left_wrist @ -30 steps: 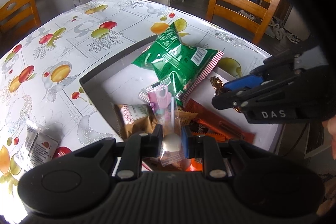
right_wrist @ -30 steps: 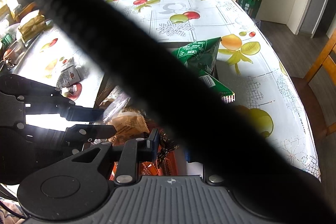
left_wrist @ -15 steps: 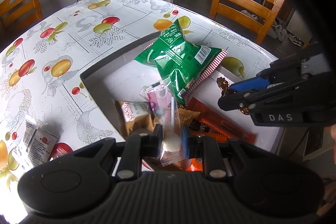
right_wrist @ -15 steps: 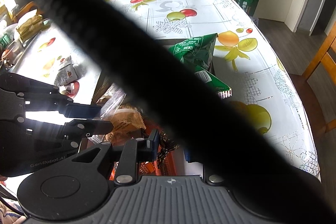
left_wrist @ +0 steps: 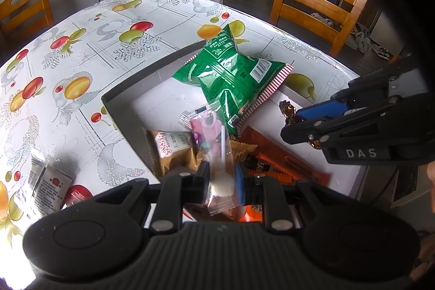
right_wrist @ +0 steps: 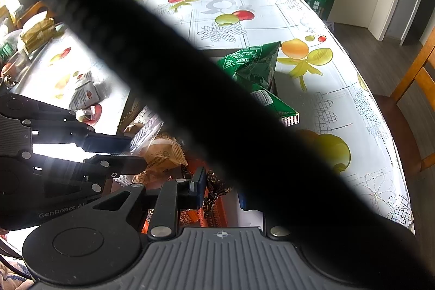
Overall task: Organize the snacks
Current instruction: 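Lower both candies into the white box and open both tools, then withdraw both tools from the box toward the silver sachet on the table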
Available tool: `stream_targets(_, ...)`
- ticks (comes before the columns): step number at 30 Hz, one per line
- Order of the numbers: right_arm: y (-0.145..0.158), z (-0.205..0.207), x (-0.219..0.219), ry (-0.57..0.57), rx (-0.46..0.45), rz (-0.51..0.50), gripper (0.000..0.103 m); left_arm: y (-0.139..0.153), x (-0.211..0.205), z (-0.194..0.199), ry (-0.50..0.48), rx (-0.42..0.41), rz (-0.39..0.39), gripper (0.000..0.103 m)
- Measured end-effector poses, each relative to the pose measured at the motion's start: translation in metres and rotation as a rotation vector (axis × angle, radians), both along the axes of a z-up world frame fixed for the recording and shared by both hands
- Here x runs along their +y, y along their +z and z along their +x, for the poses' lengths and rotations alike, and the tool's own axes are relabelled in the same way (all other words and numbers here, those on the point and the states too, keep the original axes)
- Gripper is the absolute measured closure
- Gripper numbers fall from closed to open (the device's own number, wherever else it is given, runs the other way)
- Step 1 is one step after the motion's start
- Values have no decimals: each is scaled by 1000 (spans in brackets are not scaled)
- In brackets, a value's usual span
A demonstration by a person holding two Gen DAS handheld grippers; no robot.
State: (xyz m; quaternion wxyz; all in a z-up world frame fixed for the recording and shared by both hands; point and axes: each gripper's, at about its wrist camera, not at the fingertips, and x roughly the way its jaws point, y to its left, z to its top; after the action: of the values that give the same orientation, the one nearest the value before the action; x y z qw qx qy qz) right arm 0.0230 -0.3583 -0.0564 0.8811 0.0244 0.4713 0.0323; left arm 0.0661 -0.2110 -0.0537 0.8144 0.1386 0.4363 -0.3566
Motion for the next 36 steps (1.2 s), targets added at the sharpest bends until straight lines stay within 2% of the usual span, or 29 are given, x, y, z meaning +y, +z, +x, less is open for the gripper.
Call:
stream_targets(7,0,1,1,-8,8,-4,77,1,-2,-1,-9,1,-3,85)
stream_targets(12,0,1,1,-8,9,-2,71,2,-3,-2,-18,0,-8,77)
stream_targets(14,1,2,1,-8,7,-2,70,3,-3,-3,-21,-6,-11,67)
stream_targets(36,9,4,5,-7,-15,-10,60,12,7,-3,4,-28,-38,64)
